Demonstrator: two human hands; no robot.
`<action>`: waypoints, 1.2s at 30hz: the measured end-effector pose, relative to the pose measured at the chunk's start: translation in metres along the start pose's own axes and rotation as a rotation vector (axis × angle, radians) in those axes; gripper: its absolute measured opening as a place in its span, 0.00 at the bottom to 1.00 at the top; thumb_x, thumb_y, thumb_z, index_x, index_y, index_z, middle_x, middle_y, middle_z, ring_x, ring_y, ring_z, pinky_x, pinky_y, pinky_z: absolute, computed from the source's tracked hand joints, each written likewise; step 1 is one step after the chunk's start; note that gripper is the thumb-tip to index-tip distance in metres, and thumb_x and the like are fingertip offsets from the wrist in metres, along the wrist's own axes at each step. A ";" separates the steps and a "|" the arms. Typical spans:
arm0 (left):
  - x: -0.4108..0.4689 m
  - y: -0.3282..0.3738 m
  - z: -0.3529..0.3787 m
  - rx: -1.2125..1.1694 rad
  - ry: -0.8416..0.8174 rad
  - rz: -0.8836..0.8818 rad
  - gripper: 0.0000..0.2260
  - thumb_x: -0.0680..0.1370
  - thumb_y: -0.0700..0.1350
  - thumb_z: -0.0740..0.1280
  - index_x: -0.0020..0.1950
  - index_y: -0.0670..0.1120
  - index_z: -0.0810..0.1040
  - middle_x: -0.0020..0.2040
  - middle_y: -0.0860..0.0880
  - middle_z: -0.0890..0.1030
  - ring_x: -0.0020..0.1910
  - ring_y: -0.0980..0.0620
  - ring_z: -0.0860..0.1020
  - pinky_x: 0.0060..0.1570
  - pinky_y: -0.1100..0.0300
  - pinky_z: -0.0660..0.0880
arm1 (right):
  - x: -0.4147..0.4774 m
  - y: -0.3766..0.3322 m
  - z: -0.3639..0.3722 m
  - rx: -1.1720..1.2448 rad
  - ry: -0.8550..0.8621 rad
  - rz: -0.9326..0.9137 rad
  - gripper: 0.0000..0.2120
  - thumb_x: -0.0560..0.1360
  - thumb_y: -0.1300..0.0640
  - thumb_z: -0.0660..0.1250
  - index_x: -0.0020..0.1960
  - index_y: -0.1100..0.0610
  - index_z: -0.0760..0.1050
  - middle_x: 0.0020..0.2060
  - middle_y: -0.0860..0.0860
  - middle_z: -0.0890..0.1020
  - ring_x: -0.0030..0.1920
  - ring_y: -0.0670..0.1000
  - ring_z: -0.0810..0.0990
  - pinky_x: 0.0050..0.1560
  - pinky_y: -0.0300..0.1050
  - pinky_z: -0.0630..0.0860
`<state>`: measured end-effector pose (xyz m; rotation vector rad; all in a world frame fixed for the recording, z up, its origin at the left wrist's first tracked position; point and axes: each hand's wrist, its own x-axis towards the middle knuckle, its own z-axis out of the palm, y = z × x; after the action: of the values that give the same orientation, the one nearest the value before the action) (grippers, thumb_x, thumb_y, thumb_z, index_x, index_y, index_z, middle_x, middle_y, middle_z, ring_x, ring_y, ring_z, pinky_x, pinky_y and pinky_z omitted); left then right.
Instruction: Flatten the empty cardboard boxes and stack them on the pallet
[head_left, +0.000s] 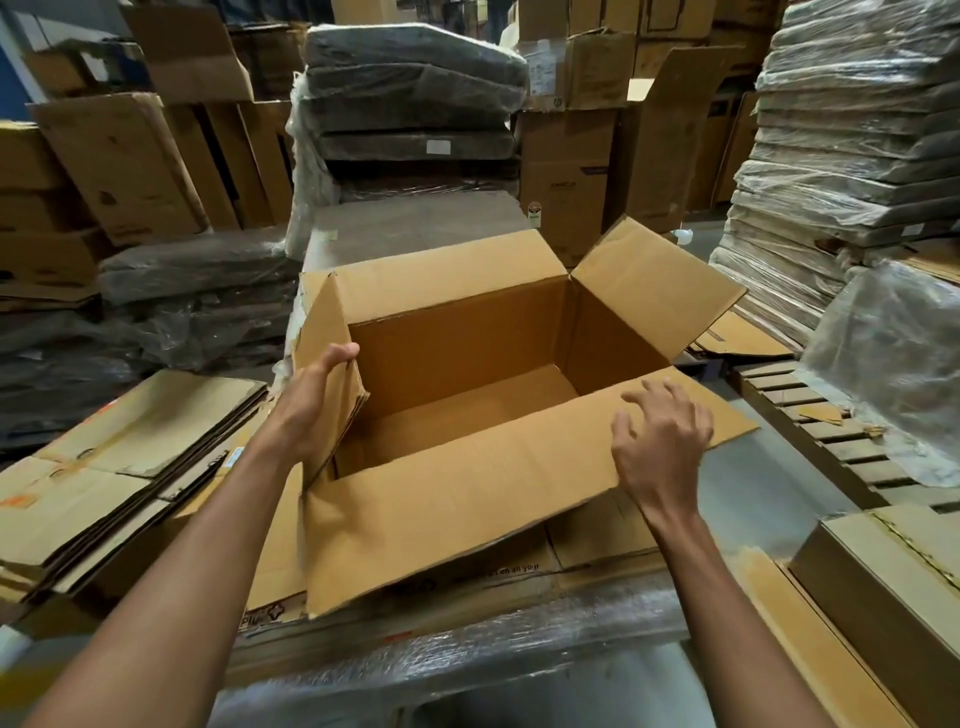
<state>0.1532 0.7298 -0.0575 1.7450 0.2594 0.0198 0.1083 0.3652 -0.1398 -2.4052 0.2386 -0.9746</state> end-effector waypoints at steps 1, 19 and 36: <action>-0.004 -0.001 -0.002 -0.047 -0.003 0.021 0.38 0.66 0.71 0.69 0.71 0.52 0.72 0.60 0.42 0.80 0.55 0.43 0.78 0.54 0.45 0.74 | -0.012 0.005 -0.001 0.063 0.041 0.068 0.20 0.76 0.53 0.63 0.65 0.58 0.79 0.72 0.58 0.75 0.76 0.58 0.66 0.77 0.67 0.53; -0.059 0.033 -0.040 0.176 0.158 0.081 0.10 0.85 0.51 0.59 0.56 0.45 0.70 0.46 0.49 0.75 0.43 0.51 0.74 0.44 0.53 0.73 | -0.046 -0.064 -0.014 0.875 0.170 0.761 0.51 0.79 0.56 0.72 0.83 0.54 0.35 0.81 0.54 0.57 0.74 0.49 0.66 0.63 0.31 0.64; -0.097 0.109 -0.052 0.343 -0.118 0.084 0.10 0.80 0.38 0.67 0.61 0.39 0.77 0.52 0.40 0.82 0.44 0.44 0.82 0.34 0.57 0.81 | 0.051 -0.165 -0.069 0.830 -0.292 0.432 0.24 0.79 0.57 0.65 0.73 0.60 0.64 0.51 0.59 0.82 0.45 0.59 0.86 0.41 0.58 0.85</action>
<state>0.0686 0.7441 0.0717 2.0888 0.1055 -0.0701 0.0924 0.4588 0.0204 -1.6012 0.1835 -0.3903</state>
